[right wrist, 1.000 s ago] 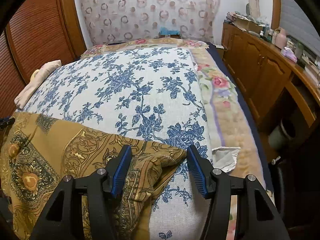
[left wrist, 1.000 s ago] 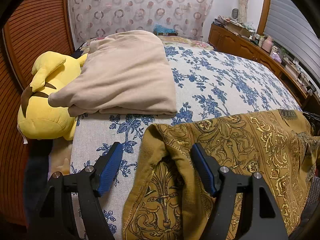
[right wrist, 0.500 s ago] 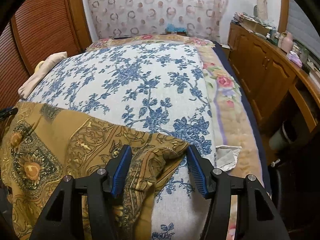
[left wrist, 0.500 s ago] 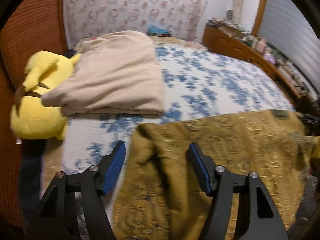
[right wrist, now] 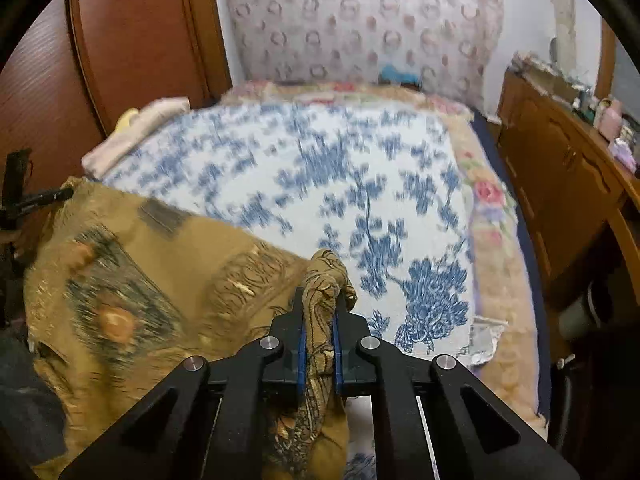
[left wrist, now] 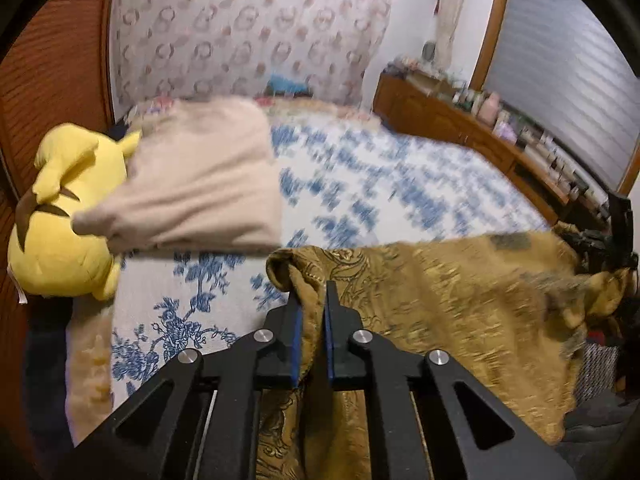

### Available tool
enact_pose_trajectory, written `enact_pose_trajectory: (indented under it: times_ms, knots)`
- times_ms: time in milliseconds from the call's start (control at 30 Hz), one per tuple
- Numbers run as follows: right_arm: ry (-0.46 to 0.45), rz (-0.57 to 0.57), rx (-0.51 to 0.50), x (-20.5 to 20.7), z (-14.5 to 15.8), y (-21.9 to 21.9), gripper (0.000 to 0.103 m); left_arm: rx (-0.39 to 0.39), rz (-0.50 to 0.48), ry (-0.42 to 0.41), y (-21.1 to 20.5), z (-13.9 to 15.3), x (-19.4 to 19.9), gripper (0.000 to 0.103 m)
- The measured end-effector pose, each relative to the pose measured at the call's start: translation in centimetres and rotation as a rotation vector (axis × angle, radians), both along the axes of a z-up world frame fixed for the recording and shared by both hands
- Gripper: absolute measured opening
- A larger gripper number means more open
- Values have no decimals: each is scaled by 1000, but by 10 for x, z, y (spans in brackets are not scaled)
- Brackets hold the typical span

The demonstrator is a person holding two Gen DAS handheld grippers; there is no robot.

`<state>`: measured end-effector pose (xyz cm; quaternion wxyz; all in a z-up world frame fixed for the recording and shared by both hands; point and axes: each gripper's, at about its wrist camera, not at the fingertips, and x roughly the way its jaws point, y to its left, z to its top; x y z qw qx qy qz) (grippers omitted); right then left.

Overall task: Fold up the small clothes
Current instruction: 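Grasp the shirt edge with the left gripper while the right gripper grasps and lifts it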

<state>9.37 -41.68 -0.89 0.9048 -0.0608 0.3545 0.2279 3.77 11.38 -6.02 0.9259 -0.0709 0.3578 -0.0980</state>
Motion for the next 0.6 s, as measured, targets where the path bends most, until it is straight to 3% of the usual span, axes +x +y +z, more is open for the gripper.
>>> enact_pose_trajectory:
  times_ms: [400, 600]
  knots:
    - [-310, 55, 126, -100, 130, -9, 8, -79, -58, -387, -19, 143, -79, 9]
    - [-450, 77, 137, -142, 195, -18, 8, -46, -69, -529, -25, 207, -97, 8]
